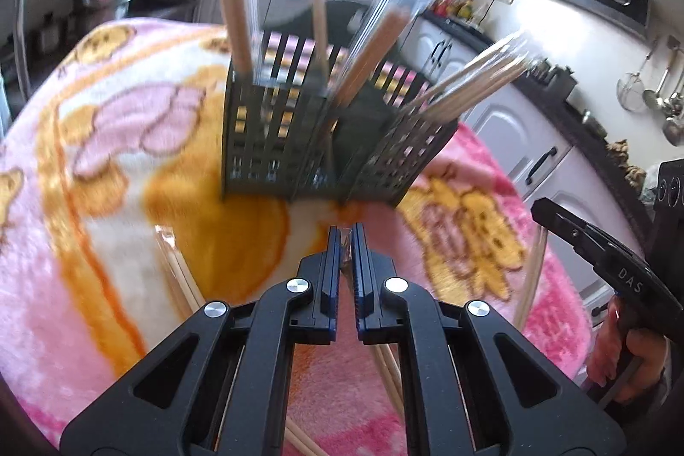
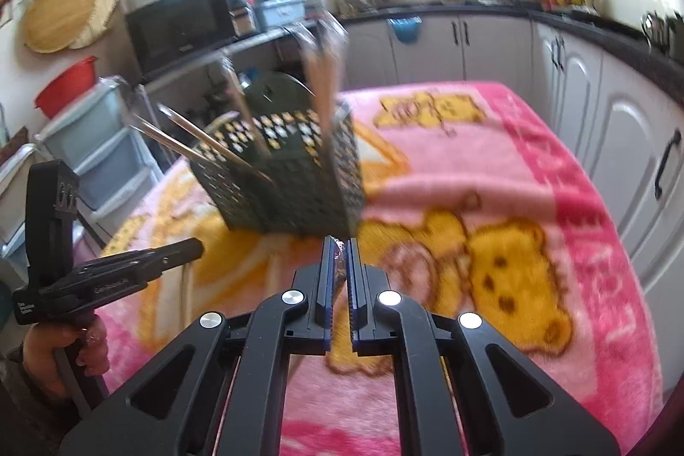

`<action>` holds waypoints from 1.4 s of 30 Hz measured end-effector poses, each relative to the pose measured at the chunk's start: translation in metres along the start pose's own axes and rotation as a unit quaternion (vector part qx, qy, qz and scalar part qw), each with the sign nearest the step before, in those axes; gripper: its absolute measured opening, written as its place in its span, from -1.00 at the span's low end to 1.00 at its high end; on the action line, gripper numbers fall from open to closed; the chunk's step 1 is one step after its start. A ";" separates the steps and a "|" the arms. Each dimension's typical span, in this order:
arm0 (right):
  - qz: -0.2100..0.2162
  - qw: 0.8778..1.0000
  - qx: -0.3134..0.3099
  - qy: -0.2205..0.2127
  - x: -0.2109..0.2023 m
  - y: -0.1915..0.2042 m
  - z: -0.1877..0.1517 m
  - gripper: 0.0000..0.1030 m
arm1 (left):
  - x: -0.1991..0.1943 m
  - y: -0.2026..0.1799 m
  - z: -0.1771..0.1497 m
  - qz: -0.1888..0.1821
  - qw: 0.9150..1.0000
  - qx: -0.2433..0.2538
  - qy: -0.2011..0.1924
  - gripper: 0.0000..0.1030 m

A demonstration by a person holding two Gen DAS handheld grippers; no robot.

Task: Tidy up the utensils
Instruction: 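Lift the chopsticks with both tools and carry them above the caddy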

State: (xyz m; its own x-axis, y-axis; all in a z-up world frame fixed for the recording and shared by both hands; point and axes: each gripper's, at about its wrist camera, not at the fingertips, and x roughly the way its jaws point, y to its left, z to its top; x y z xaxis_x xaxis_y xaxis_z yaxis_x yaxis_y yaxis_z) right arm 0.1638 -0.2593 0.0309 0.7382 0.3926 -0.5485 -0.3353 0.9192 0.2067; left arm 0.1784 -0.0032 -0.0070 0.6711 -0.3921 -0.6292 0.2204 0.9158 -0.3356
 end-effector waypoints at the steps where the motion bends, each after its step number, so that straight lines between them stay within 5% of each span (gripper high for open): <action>1: 0.004 1.000 -0.005 -0.005 -0.003 0.004 0.003 -0.89 | -0.007 -0.002 0.004 0.000 1.000 0.004 -0.009 -0.95; 22: 0.053 0.994 -0.071 -0.064 -0.030 0.061 0.041 -0.91 | -0.068 -0.020 0.034 -0.007 0.995 0.034 -0.092 -0.95; 42: 0.057 0.987 -0.090 -0.121 -0.043 0.079 0.083 -0.91 | -0.110 -0.030 0.087 -0.001 0.983 0.071 -0.169 -0.96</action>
State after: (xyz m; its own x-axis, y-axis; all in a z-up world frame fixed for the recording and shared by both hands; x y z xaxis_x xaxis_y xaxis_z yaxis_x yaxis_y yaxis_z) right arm 0.1544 -0.2008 0.1380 0.8009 0.5087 -0.3159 -0.5064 0.8569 0.0961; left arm 0.1597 0.0205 0.1335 0.8624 -0.3639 -0.3519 0.3015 0.9277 -0.2202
